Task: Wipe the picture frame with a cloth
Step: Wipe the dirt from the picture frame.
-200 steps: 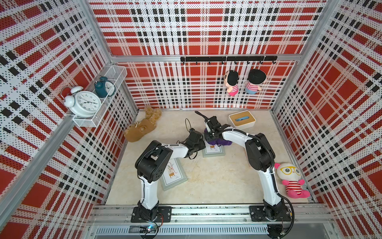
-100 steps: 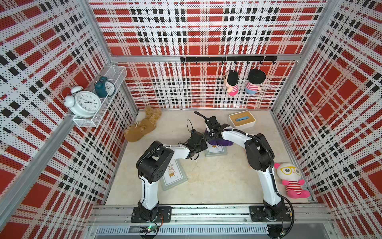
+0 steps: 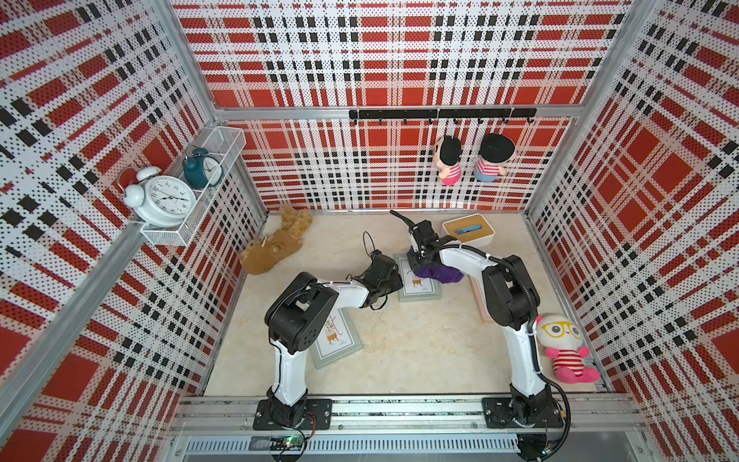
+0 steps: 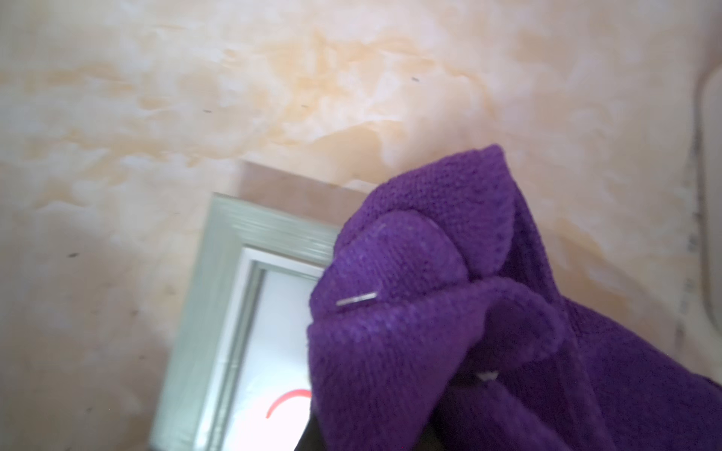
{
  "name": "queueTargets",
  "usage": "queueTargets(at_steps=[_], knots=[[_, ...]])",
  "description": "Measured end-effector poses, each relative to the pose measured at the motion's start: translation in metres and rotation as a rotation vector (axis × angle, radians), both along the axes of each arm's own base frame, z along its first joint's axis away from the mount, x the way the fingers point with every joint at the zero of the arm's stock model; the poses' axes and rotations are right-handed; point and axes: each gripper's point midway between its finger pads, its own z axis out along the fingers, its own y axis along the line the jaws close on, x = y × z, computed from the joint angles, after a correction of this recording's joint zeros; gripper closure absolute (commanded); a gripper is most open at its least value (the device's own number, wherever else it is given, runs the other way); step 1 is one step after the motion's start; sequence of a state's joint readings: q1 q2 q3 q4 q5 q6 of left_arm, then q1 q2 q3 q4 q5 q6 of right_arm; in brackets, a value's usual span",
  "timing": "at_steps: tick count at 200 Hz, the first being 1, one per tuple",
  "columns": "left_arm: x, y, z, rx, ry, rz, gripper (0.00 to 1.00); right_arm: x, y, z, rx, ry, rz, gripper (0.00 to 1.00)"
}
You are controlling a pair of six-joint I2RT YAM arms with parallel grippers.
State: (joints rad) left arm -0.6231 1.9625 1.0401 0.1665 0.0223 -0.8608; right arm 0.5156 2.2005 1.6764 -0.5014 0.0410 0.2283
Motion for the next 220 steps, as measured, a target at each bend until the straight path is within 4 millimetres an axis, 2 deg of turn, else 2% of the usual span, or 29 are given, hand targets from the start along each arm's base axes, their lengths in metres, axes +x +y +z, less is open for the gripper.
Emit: queueTargets(at_steps=[17,31,78,91,161,189,220], knots=[[0.001,-0.001,0.001,-0.001,-0.002,0.0,0.83,-0.007,0.015,-0.001,0.042,0.01,0.04,1.0],[0.002,-0.001,0.002,-0.002,-0.003,-0.001,0.83,-0.007,0.017,-0.001,0.045,0.005,0.043,1.0],[0.002,-0.001,0.002,-0.001,-0.003,-0.001,0.83,0.004,-0.015,0.0,-0.057,-0.025,-0.035,1.0],[0.002,-0.001,0.002,-0.001,-0.003,-0.001,0.83,0.004,-0.016,0.0,-0.055,-0.021,-0.029,1.0],[0.002,-0.001,0.002,-0.001,-0.003,0.0,0.83,-0.002,0.027,-0.002,0.077,0.044,0.047,1.0],[0.002,-0.001,0.002,-0.004,-0.005,0.0,0.83,-0.017,0.024,-0.005,0.12,0.043,0.03,1.0],[0.002,-0.001,0.001,-0.014,-0.007,0.003,0.83,-0.065,0.016,-0.005,0.144,0.093,0.037,1.0]])
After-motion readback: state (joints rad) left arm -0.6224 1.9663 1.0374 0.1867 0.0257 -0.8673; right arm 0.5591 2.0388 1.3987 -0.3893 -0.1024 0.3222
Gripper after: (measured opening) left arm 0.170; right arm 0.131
